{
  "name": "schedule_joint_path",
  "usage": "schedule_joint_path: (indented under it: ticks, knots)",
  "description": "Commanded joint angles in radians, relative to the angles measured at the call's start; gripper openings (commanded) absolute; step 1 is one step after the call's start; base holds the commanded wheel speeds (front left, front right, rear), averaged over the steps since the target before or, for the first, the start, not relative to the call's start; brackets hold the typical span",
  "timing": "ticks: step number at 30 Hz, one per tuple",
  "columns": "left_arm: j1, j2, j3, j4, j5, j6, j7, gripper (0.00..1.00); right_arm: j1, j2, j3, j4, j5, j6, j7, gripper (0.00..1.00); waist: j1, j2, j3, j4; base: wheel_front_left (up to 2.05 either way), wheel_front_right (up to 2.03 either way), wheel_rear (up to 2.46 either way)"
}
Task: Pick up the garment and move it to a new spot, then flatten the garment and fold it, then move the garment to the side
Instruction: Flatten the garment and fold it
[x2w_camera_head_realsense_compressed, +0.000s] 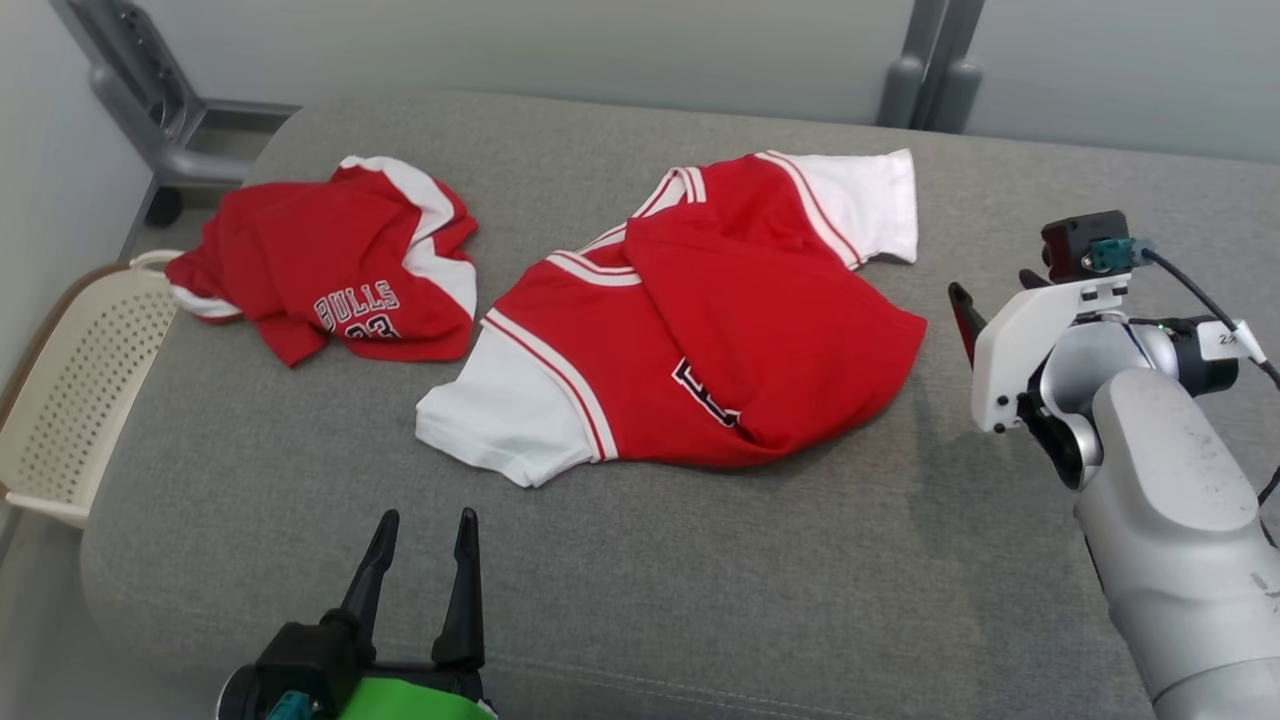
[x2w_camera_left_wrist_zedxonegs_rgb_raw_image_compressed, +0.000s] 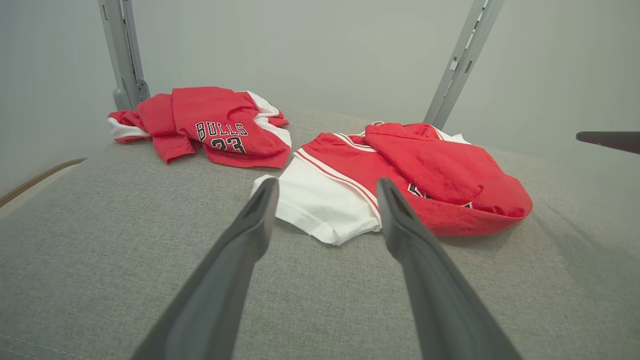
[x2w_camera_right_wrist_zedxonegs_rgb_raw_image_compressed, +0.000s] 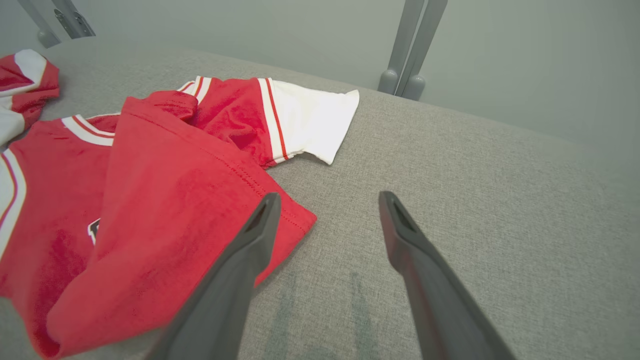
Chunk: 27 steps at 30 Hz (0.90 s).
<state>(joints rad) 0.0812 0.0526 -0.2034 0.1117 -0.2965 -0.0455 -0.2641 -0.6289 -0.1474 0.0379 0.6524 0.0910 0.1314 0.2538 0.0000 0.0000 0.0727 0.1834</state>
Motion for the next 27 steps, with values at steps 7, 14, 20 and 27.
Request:
schedule_joint_path:
  ticks: [7, 14, 20, 27]
  knots:
    - [-0.063, -0.002, -0.041, -0.027, -0.015, 0.002, 0.0, 1.0, -0.11, -0.053, 0.006, 0.161, 0.01, -0.001, -0.018, 1.0, 0.0, 0.0, 0.151, 0.136, 0.0, 0.0, 0.0]
    - [-0.084, -0.002, -0.048, -0.044, -0.024, 0.019, -0.001, 1.0, -0.159, -0.055, 0.005, 0.273, 0.035, -0.001, -0.022, 1.0, 0.0, 0.0, 0.192, 0.159, 0.0, 0.0, 0.0]
    - [-0.087, -0.002, -0.064, -0.029, -0.032, 0.026, -0.001, 1.0, -0.157, -0.052, 0.011, 0.379, 0.047, -0.001, -0.028, 0.0, 0.0, 0.0, 0.182, 0.16, 0.0, 0.0, 0.0]
    - [-0.069, -0.002, -0.062, -0.01, -0.023, 0.023, -0.001, 1.0, -0.158, -0.062, 0.005, 0.383, 0.06, -0.002, -0.121, 0.0, 0.0, 0.0, 0.137, 0.128, 0.0, 0.0, 0.0]
